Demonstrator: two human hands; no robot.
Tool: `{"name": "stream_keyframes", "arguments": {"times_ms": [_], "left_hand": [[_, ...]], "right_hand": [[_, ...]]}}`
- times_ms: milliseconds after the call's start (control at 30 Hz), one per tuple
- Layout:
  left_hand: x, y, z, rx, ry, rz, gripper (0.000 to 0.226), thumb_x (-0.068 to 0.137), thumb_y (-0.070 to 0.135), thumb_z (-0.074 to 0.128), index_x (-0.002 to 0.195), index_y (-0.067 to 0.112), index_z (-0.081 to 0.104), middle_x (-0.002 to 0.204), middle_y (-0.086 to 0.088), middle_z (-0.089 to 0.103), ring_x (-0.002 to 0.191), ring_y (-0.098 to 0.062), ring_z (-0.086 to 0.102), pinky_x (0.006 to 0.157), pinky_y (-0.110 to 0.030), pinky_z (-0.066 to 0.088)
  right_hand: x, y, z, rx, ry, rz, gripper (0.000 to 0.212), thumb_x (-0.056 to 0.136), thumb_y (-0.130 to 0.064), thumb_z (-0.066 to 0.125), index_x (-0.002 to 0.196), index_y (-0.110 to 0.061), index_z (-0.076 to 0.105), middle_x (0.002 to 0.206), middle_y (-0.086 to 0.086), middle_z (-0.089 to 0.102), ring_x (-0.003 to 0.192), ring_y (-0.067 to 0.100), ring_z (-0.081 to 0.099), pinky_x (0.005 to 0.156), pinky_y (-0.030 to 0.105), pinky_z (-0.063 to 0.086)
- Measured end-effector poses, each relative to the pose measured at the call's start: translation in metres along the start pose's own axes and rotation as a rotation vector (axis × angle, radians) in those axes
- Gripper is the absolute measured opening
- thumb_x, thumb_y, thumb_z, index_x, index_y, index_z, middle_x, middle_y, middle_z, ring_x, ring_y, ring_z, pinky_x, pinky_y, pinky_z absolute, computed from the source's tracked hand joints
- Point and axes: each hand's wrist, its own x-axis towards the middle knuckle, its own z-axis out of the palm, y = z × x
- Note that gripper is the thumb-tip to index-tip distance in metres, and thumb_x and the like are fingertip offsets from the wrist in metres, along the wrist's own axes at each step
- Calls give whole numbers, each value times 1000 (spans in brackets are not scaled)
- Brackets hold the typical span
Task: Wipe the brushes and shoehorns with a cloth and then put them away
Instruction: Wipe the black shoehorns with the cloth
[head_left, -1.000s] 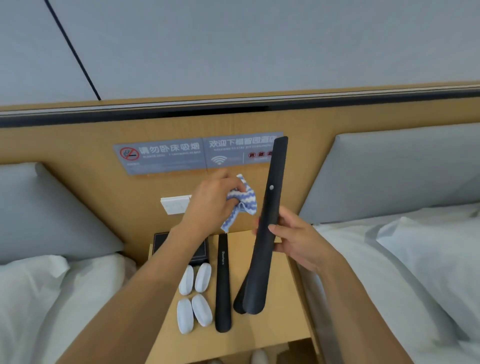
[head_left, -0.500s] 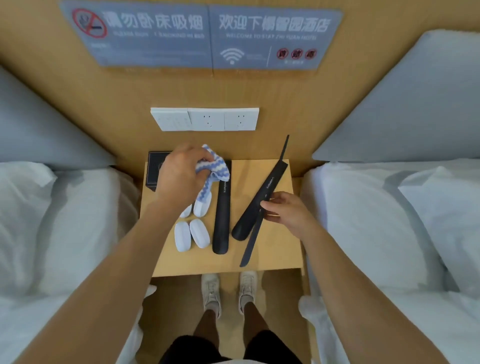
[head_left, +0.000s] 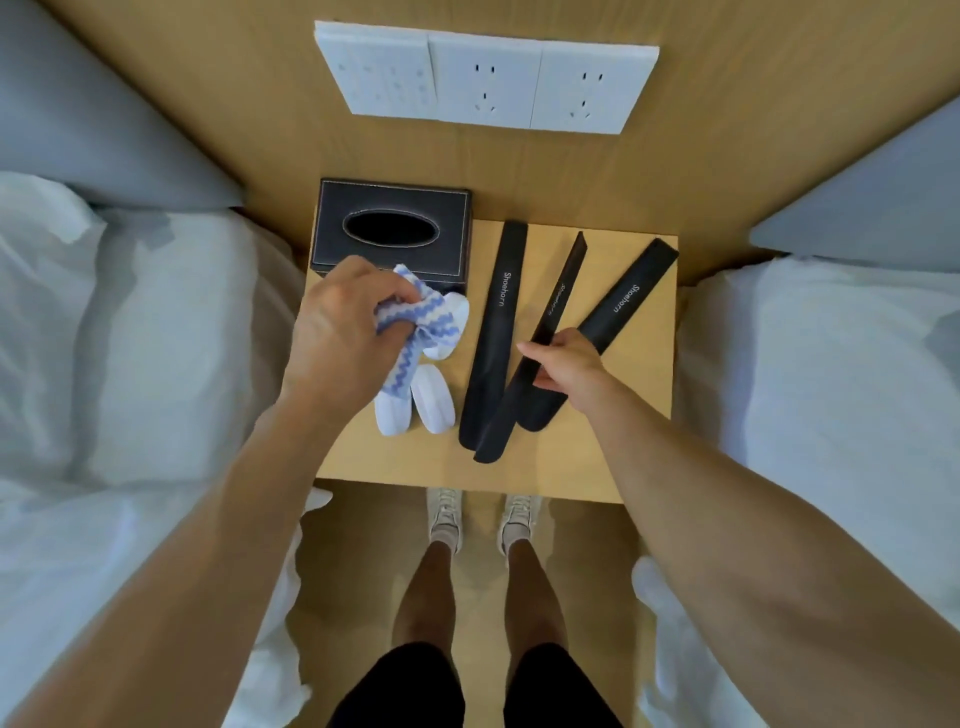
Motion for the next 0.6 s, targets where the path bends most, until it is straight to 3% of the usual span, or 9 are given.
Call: {"name": "stream_keyframes", "arguments": {"times_ms": [233, 433, 600], "left_hand": [[2, 1, 9, -37, 0, 10, 21, 82, 9, 74, 102, 8, 74, 100, -12, 65, 84, -21, 62, 72, -24, 46], [8, 14, 12, -100, -2, 22, 21, 79, 1, 73, 100, 5, 74, 99, -15, 65, 81, -27, 63, 71, -38, 53], [8, 11, 16, -105, -3, 17, 22, 80, 2, 73, 101, 6, 75, 100, -13, 65, 83, -26, 63, 75, -36, 53]], "right_hand": [[6, 7, -13, -336, 201, -45, 60, 81, -39, 81, 125, -9, 53, 123, 11, 62, 113, 31, 62, 90, 44, 59], [6, -1, -17, -603, 289, -59, 63, 81, -45, 79, 125, -9, 52, 125, 12, 61, 115, 31, 61, 77, 34, 50], [19, -14, -2, -655, 318, -31, 66, 79, -47, 81, 124, -8, 52, 122, 12, 62, 110, 30, 65, 72, 33, 49]]}}
